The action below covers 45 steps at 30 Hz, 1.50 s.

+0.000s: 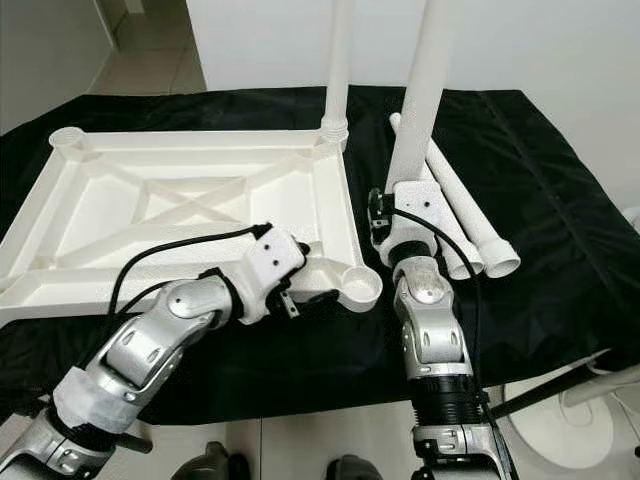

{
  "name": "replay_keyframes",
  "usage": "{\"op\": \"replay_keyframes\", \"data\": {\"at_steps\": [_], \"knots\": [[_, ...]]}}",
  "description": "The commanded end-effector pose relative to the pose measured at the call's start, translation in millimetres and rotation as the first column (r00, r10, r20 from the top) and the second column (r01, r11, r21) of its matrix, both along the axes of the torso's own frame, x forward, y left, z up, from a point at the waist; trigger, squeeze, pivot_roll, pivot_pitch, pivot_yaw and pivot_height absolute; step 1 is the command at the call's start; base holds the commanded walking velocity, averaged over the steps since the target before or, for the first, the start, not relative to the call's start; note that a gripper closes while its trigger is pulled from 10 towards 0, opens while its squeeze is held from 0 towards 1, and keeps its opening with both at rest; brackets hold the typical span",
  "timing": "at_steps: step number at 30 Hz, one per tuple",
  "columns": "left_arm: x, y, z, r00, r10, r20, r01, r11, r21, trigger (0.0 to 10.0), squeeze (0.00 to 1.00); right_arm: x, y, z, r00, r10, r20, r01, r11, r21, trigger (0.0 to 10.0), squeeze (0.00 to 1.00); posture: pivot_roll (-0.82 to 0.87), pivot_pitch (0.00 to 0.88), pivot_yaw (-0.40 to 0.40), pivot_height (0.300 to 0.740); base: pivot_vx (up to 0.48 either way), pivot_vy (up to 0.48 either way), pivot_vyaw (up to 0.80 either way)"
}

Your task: Building children table

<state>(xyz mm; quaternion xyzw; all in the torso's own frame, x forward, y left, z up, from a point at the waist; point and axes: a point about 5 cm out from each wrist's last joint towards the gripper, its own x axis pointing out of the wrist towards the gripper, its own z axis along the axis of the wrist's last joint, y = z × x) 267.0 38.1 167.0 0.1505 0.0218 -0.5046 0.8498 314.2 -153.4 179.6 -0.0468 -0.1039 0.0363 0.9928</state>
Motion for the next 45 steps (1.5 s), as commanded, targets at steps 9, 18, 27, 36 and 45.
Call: {"op": "replay_keyframes", "data": {"at_steps": [9,18,27,36,45], "knots": [[-3.5,23.0,-4,0.997,0.063,-0.044,-0.063,0.998,-0.019,10.0,0.0,-24.6,10.1,-13,0.983,0.169,0.068,-0.171,0.985,0.035,10.0,0.0,-0.05,0.022,-0.016,0.74,0.0,0.0,0.0],[0.0,33.4,-4,0.994,0.096,-0.059,-0.097,0.995,-0.019,10.0,0.0,-41.6,6.3,-31,0.975,0.221,0.038,-0.223,0.972,0.069,10.0,0.0,-0.05,0.027,-0.017,0.74,0.0,0.0,0.0],[1.1,39.1,-2,0.994,0.099,-0.048,-0.1,0.995,-0.01,10.0,0.0,-47.2,3.4,-48,0.969,0.247,-0.013,-0.246,0.968,0.049,10.0,0.0,-0.05,0.037,-0.011,0.74,0.0,0.0,0.0],[2.6,40.6,0,0.992,0.116,-0.041,-0.116,0.993,-0.005,10.0,0.0,-47.5,9.6,-64,0.923,0.377,-0.081,-0.382,0.921,-0.069,10.0,0.0,-0.05,0.055,0.005,0.74,0.0,0.0,0.0],[4.8,42.5,4,0.991,0.129,-0.033,-0.13,0.991,-0.011,10.0,0.0,-50.8,13.4,-76,0.866,0.479,-0.145,-0.498,0.85,-0.173,10.0,0.0,-0.04,0.055,0.004,0.74,0.0,0.0,0.0]]}}
